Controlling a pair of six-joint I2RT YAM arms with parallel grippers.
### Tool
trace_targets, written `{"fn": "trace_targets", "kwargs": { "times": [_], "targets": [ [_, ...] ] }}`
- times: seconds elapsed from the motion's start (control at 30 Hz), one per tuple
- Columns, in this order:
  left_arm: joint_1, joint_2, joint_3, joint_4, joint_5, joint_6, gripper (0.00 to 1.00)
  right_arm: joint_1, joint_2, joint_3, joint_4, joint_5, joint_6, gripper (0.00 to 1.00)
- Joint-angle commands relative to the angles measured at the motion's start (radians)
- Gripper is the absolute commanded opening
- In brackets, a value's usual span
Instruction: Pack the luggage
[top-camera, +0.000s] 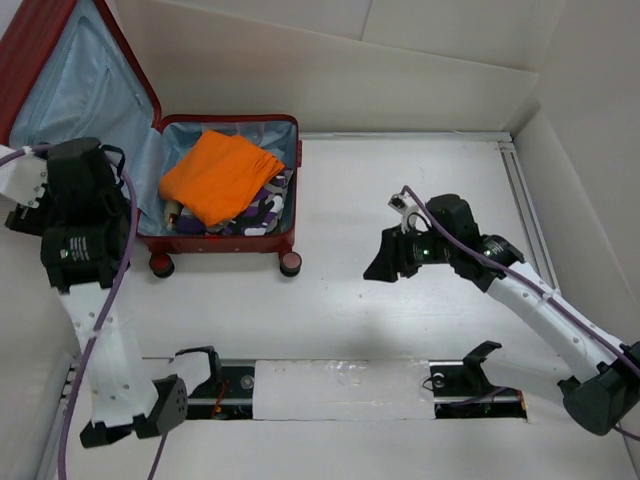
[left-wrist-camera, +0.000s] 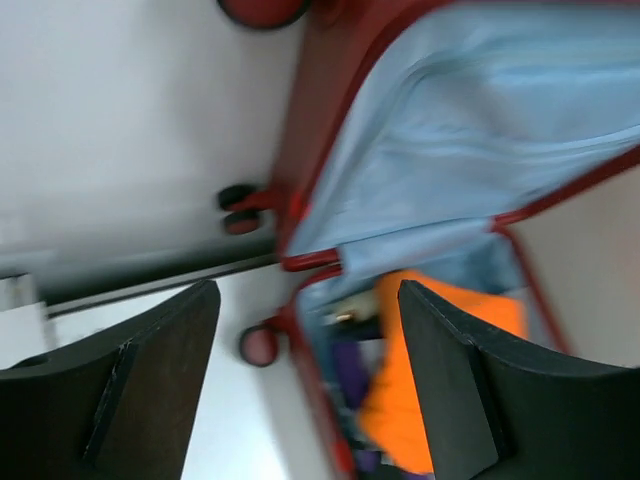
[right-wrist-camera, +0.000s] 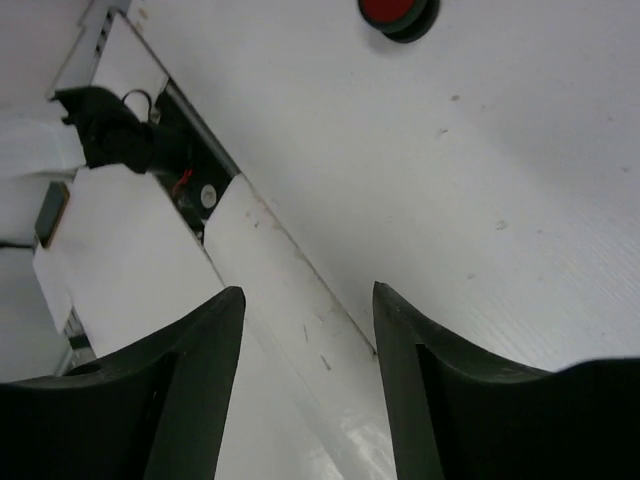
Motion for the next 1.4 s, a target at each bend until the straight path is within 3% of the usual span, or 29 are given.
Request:
{"fn": "trace_targets", "kwargs": {
  "times": [0.0, 0.07, 0.2, 0.33, 0.4, 0.43, 0.5, 0.6, 0.97, 1.23, 1.37],
  "targets": [
    [0.006, 0.111, -0.048, -0.175, -0.133, -0.096, 0.70, 0.053, 0.001, 0.049, 0.042, -0.066, -0.046, 0.62],
    [0.015, 0.123, -0.037, -0.154, -0.173, -0.096, 0.70, 0.099, 0.010, 0.058, 0.017, -0.066, -0.077, 0.65],
    [0.015, 0.215, 0.013, -0.091, -0.259, -0.059, 0.85, 0.119, 0.010, 0.067, 0.008, -0.066, -0.086, 0.72],
    [0.034, 0.385, 0.185, -0.175, -0.308, -0.058, 0.85, 0.137, 0.001, 0.058, -0.004, -0.066, -0.086, 0.76],
    [0.097, 0.398, 0.227, -0.176, -0.198, -0.075, 0.81, 0.137, -0.010, 0.067, -0.023, -0.055, -0.095, 0.76],
    [0.197, 0.373, 0.227, -0.176, -0.149, -0.094, 0.80, 0.147, -0.019, 0.067, -0.038, -0.031, -0.106, 0.76],
    [0.267, 0.343, 0.199, -0.096, -0.098, -0.041, 0.79, 0.147, -0.029, 0.067, -0.047, -0.020, -0.106, 0.76],
    [0.267, 0.318, 0.181, -0.001, -0.098, 0.048, 0.79, 0.156, -0.040, 0.067, -0.047, -0.011, -0.106, 0.76],
    [0.276, 0.430, 0.314, 0.042, -0.042, 0.116, 0.74, 0.176, -0.040, 0.076, -0.098, -0.011, -0.124, 0.76],
    [0.276, 0.508, 0.435, 0.070, -0.041, 0.169, 0.56, 0.176, -0.059, 0.086, -0.142, 0.031, -0.133, 0.76],
    [0.276, 0.528, 0.435, 0.070, -0.041, 0.160, 0.33, 0.176, -0.069, 0.076, -0.162, 0.064, -0.133, 0.76]
  ]
}}
